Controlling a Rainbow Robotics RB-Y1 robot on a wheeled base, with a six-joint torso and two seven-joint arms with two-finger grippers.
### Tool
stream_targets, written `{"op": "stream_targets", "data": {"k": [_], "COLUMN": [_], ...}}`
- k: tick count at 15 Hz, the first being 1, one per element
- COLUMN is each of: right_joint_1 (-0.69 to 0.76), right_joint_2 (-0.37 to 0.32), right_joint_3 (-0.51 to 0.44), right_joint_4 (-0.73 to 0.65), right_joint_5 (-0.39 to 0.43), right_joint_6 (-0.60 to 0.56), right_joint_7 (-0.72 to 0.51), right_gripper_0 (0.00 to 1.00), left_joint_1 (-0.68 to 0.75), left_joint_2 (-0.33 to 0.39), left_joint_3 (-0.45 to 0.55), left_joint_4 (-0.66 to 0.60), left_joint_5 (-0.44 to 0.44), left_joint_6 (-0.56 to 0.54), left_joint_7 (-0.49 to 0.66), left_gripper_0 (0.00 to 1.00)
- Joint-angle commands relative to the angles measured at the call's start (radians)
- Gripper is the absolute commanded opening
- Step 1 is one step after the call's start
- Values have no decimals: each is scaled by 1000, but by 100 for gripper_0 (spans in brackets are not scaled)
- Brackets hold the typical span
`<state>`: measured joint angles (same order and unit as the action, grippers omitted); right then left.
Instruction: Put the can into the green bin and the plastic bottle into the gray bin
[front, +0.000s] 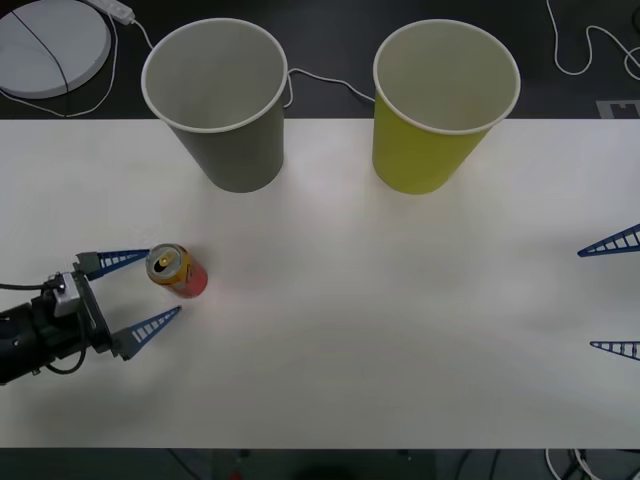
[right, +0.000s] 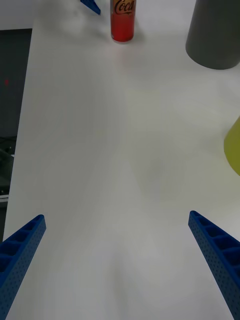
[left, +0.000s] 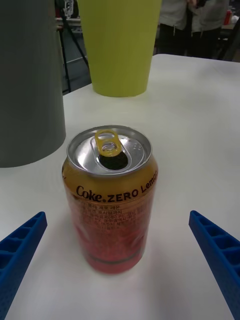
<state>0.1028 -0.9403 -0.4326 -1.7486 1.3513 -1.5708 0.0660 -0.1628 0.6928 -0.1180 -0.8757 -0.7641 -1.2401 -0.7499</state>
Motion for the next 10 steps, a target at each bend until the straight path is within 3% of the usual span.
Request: {"op": "stream_targets", "data": {"k": [1,10], "right_joint_1": [0,0], "right_joint_2": [0,0], "right_joint_3": [0,0], "right_joint_4": [0,0], "right_joint_5": [0,0], "right_joint_6": [0,0], "right_joint_7": [0,0], "right_gripper_0": [100,100], "left_joint_1": [-18,-53], "left_joint_2": [-19,-90], "left_joint_3": [0,1], "left_joint_4": [0,0], "left_joint_5": [-26,-69], "left_joint_6": [21,83], "left_joint_7": [-2,1], "left_gripper_0": [100,100]}}
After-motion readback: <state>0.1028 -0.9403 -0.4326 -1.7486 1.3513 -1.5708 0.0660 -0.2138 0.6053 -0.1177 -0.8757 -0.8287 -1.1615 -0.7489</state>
